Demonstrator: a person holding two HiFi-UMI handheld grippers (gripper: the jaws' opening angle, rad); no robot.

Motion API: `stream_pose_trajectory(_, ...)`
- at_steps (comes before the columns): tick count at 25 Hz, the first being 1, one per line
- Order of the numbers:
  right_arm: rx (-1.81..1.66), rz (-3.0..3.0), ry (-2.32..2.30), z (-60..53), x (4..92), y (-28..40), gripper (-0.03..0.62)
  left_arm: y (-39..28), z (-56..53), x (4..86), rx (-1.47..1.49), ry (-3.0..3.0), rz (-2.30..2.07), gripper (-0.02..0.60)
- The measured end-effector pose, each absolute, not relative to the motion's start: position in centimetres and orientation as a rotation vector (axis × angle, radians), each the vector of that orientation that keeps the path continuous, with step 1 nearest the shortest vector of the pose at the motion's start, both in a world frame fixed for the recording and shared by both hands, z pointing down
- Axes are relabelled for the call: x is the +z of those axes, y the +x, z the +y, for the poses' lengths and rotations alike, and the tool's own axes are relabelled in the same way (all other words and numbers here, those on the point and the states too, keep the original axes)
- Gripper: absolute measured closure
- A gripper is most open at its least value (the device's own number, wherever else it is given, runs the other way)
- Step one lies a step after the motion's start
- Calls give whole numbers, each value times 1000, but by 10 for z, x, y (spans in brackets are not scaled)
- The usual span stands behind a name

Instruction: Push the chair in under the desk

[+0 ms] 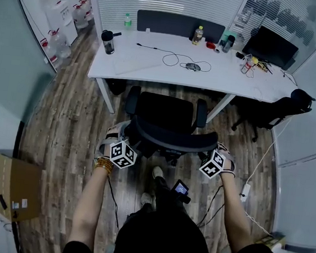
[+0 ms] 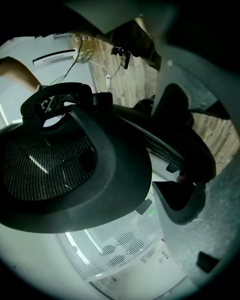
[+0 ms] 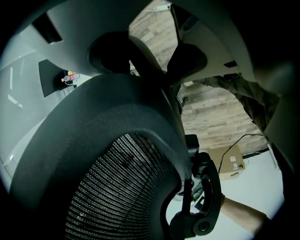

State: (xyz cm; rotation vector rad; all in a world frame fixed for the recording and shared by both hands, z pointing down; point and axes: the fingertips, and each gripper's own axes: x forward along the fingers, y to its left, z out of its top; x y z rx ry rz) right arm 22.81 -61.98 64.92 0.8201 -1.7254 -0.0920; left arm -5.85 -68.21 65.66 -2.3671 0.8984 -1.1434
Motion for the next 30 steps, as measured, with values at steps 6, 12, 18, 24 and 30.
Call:
stream_pose_trajectory(6, -94, -1726, 821, -633, 649, 230, 345, -56, -696, 657, -1136, -2366, 899, 183)
stream_pose_trajectory(12, -99, -1733, 825, -652, 649, 230, 347, -56, -718, 658, -1167, -2366, 911, 174)
stream_pose_trajectory(18, -99, -1734, 818, -671, 648, 235, 347, -52, -734, 657, -1171, -2370, 918, 173)
stream_pose_trajectory(24, -103, -1737, 810, -691, 649, 242, 345, -46, -749, 657, -1175, -2370, 931, 173)
stream_pose_trajectory(30, -118, -1745, 821, -705, 649, 242, 344, -45, -764, 657, -1169, -2367, 934, 172)
